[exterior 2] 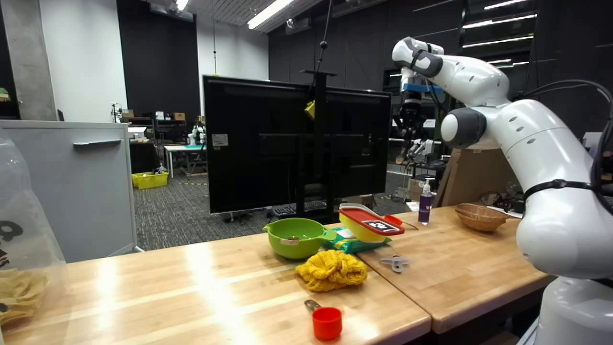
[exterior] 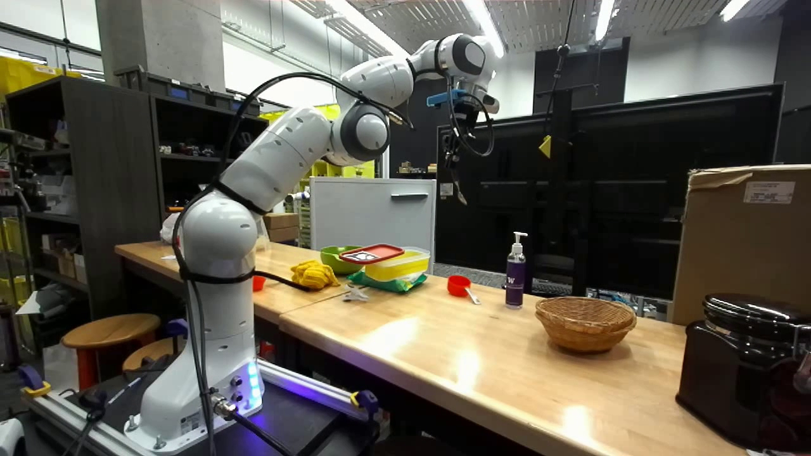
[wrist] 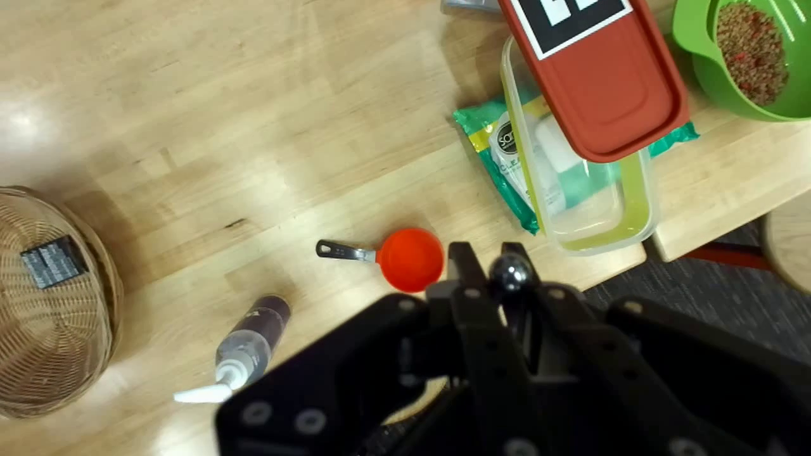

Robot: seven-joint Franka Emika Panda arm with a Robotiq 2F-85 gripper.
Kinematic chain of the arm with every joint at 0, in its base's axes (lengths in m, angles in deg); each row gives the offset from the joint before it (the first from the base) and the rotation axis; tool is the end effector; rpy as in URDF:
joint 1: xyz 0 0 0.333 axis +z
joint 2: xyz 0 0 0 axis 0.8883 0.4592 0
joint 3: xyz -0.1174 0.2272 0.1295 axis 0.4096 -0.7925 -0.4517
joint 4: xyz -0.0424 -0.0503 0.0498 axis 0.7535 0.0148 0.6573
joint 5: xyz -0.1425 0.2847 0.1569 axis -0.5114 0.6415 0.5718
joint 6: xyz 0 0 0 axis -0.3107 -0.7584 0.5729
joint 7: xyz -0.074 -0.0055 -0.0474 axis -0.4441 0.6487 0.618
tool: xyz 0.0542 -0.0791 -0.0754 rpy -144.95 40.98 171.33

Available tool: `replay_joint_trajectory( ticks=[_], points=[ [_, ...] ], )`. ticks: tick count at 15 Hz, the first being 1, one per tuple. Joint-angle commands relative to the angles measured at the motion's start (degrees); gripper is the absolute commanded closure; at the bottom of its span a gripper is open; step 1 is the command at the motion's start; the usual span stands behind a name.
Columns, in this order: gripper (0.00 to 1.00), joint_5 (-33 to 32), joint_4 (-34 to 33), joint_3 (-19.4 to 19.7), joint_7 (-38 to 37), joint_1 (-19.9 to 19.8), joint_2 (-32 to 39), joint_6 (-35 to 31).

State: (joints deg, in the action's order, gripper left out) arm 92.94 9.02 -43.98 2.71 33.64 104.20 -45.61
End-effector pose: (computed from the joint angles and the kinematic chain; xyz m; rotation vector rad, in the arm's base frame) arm 0.5115 -0.2711 0.5906 -2.8270 0.9363 0.2853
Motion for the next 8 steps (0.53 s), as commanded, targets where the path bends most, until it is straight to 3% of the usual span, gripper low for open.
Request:
replay_joint_trajectory(
  ticks=[1, 8],
  points=[
    [0.97, -2.74, -2.58, 1.62, 1.0, -0.77, 1.78, -2.46],
    [0.97, -9.79, -1.48, 4.7, 0.48, -0.37, 4.42, -17.02]
  ],
)
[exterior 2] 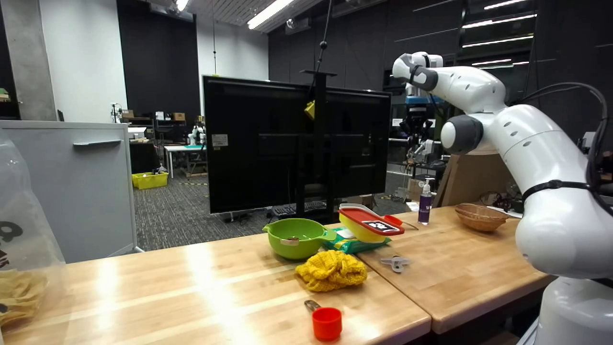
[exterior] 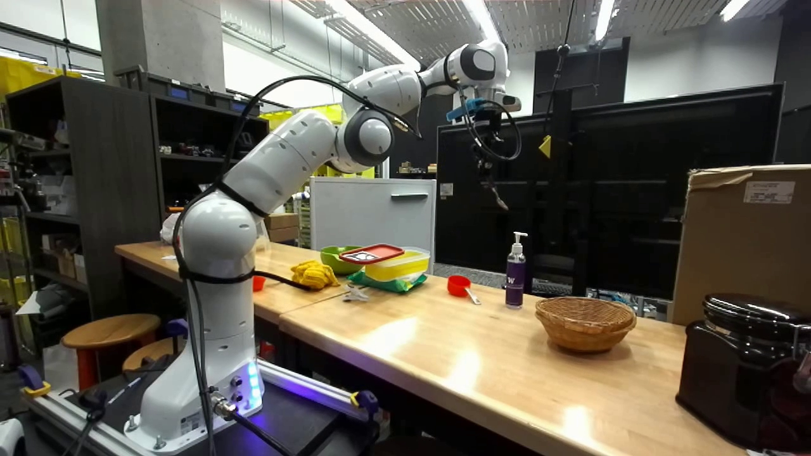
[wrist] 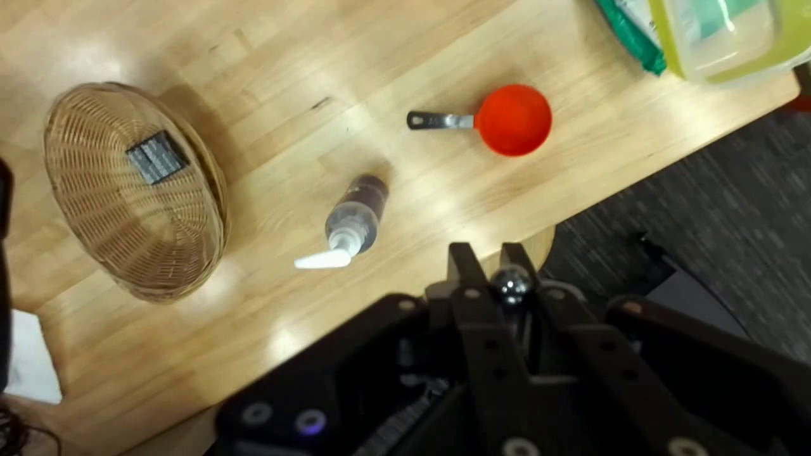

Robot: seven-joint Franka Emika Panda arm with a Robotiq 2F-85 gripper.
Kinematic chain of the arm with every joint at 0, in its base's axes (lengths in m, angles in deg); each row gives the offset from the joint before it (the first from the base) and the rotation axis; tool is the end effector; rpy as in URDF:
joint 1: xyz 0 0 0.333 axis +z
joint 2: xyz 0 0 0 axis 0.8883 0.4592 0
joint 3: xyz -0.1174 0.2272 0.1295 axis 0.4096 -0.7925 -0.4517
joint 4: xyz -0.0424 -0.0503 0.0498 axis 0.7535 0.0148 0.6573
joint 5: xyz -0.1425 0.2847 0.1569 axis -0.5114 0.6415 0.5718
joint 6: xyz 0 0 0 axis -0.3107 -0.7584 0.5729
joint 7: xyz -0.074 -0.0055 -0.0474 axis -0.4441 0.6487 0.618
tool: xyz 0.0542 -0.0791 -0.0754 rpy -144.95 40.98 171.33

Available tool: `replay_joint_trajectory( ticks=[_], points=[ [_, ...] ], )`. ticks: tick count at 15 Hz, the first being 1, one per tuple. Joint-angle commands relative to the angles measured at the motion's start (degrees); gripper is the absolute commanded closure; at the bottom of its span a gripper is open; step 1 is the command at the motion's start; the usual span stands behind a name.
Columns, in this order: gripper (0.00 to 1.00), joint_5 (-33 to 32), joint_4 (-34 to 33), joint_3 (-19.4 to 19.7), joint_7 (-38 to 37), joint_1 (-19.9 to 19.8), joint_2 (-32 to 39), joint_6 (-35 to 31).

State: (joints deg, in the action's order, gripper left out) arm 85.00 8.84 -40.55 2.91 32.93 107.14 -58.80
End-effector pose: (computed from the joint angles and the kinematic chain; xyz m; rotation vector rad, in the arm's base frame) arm 0.5259 -0.3314 0.5770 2.8776 -1.1648 -0.0594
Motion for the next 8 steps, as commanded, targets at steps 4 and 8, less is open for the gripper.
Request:
replay_joint_trajectory(
  ticks=[4, 8],
  points=[
    [0.97, -2.76, -1.22, 1.47, 1.56, 0.16, 3.46, -10.02],
    [0.97, -3.45, -1.06, 1.62, 2.9, 0.21, 5.08, -13.85]
  ],
)
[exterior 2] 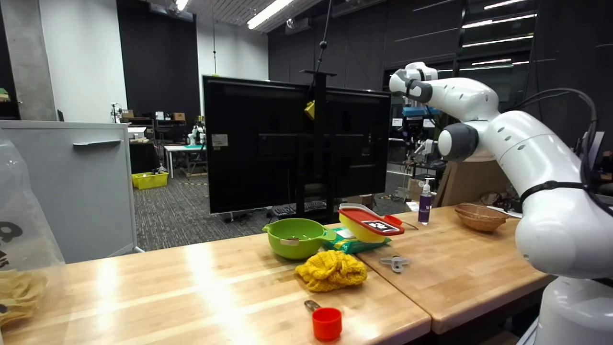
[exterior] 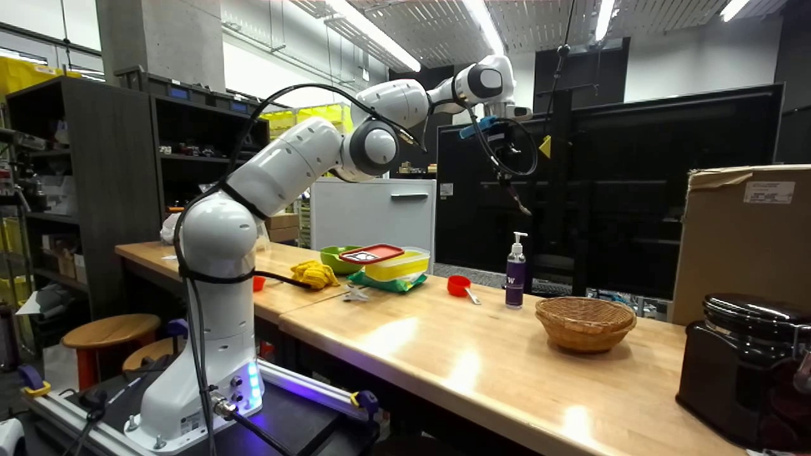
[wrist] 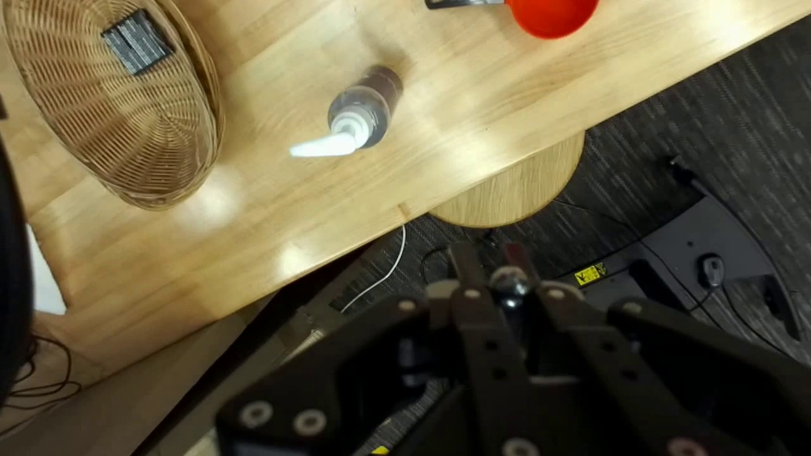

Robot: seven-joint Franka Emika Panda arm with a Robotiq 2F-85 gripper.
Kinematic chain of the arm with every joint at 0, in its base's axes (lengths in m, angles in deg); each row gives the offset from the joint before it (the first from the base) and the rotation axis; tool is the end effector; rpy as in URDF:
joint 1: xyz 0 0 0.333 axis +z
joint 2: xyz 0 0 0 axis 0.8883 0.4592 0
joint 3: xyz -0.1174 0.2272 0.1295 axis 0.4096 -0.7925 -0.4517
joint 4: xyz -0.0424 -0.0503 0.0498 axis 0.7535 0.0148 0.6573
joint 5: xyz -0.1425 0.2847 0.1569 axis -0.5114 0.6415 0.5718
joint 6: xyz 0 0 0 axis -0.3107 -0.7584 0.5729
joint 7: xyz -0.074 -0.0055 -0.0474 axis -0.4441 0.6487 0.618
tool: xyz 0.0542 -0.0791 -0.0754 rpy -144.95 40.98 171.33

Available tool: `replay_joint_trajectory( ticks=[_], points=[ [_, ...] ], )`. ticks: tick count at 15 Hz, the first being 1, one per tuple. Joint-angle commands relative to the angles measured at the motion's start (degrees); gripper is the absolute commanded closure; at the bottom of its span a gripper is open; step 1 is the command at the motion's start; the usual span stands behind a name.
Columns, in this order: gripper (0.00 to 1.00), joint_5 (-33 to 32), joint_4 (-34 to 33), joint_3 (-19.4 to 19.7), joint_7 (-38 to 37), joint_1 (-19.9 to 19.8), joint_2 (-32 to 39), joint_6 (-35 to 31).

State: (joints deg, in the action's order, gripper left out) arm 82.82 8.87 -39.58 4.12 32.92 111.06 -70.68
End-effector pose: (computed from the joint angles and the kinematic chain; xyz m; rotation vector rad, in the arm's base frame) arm 0.5548 -0.3605 0.5529 2.8027 -1.1264 0.1303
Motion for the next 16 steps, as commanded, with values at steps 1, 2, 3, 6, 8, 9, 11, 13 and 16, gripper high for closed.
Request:
replay_joint_trajectory(
  ticks=[1, 2, 3, 6, 8, 9, 11, 13, 16],
  points=[
    [0.97, -1.44, -1.08, 0.65, 2.04, 0.22, 1.55, -2.62],
    [0.97, -1.52, -1.01, 0.61, 2.35, 0.22, 1.87, -3.11],
    [0.97, -1.52, -1.02, 0.55, 2.62, 0.16, 2.26, -3.71],
    [0.97, -1.46, -0.93, 0.46, 3.29, 0.08, 3.22, -4.38],
    [0.88, -0.54, -0.76, -0.07, 1.93, -0.05, 3.21, -3.5],
    [0.88, -0.54, -0.77, -0.09, 1.92, -0.05, 3.38, -3.5],
    [0.88, -0.54, -0.75, -0.1, 1.91, -0.04, 3.45, -3.51],
    [0.88, -0.56, -0.38, -0.1, 1.91, -0.01, 3.22, -3.69],
    [0.88, -0.56, -0.39, -0.1, 1.91, -0.01, 3.22, -3.69]
  ],
)
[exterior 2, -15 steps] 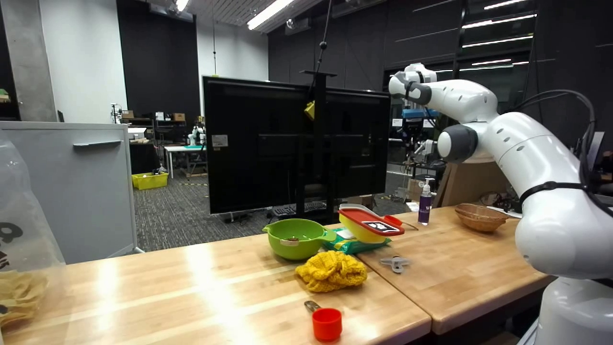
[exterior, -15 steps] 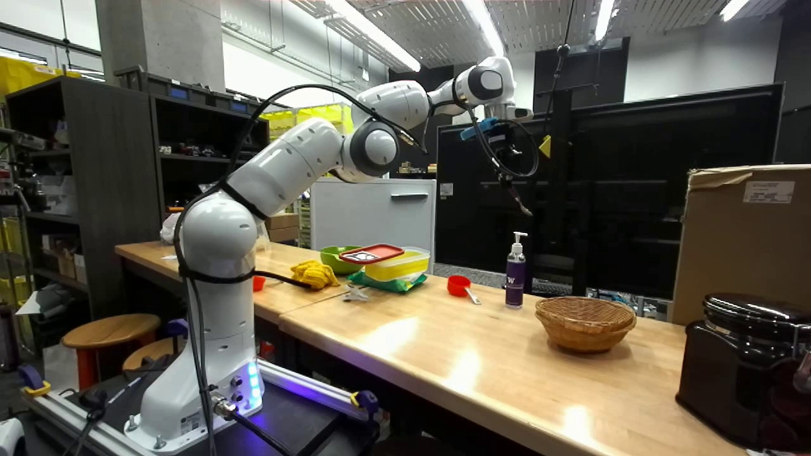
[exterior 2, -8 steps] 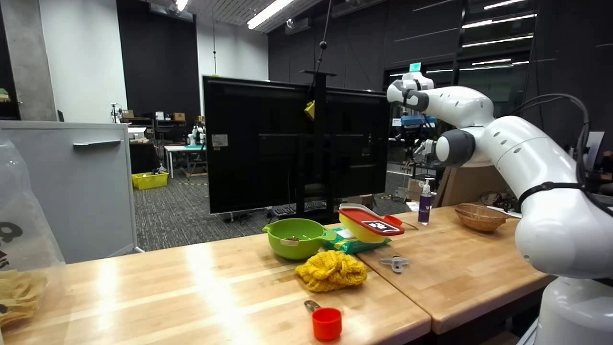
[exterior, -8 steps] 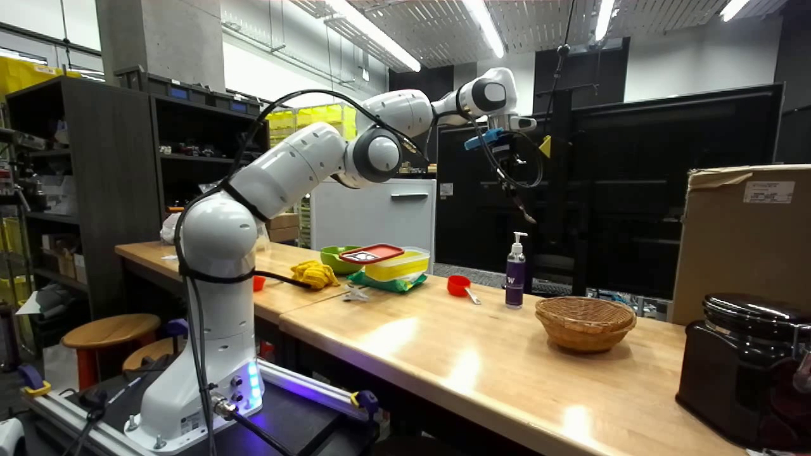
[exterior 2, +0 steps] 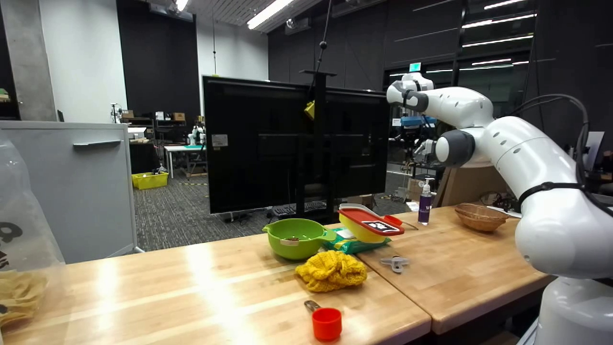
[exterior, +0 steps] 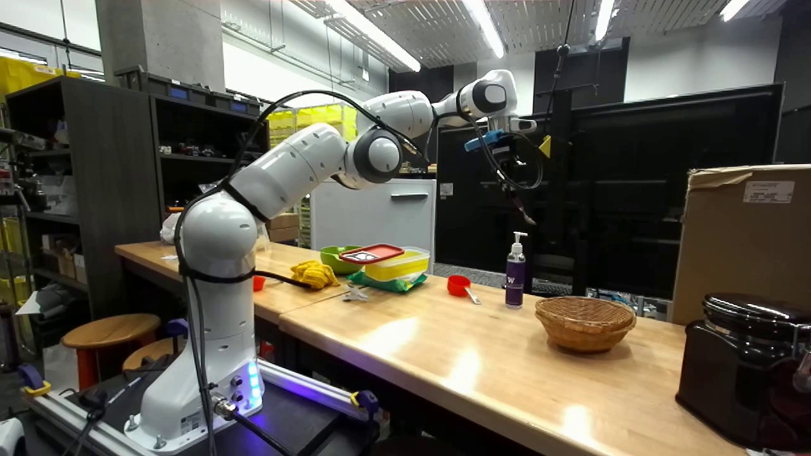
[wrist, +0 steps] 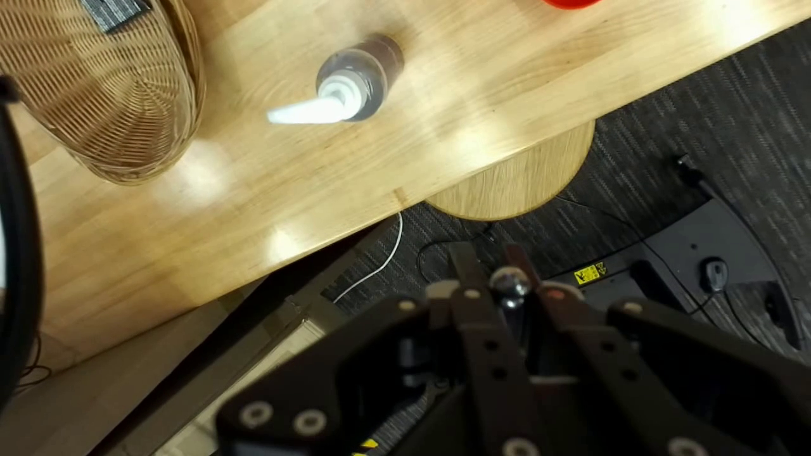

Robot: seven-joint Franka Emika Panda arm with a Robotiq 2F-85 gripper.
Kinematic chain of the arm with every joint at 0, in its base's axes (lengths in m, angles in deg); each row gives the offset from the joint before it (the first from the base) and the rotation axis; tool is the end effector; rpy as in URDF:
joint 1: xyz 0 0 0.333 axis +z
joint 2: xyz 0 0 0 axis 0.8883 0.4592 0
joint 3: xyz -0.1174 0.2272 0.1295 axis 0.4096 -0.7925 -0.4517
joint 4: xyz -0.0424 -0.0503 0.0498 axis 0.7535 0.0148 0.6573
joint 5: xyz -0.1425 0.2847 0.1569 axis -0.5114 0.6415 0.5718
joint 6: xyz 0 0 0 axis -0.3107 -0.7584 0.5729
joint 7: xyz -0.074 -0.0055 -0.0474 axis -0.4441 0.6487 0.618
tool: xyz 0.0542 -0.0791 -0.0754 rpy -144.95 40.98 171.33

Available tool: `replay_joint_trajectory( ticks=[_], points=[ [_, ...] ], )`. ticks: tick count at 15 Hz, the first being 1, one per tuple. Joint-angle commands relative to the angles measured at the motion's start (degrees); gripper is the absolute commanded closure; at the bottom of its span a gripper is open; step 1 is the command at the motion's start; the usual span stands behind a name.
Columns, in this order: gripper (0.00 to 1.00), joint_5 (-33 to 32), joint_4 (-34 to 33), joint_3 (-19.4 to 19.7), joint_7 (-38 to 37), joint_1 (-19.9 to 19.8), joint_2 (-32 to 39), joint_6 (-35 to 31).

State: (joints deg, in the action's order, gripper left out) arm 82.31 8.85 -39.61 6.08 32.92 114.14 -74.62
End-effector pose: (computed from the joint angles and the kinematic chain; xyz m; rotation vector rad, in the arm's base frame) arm 0.5705 -0.3706 0.5241 2.8071 -1.0656 0.1449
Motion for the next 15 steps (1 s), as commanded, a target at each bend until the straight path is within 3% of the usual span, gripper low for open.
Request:
replay_joint_trajectory(
  ticks=[1, 13, 14, 15],
  points=[
    [0.88, -0.05, -0.35, -0.07, -0.04, -0.01, 0.13, 0.24],
    [0.88, -0.05, -0.35, -0.07, -0.04, -0.01, 0.14, 0.24],
    [0.97, 0.4, -0.7, -0.37, -0.3, -0.23, 0.3, -0.86],
    [0.97, 1.02, -1.18, -0.73, -0.89, -0.57, 0.63, -2.08]
  ],
)
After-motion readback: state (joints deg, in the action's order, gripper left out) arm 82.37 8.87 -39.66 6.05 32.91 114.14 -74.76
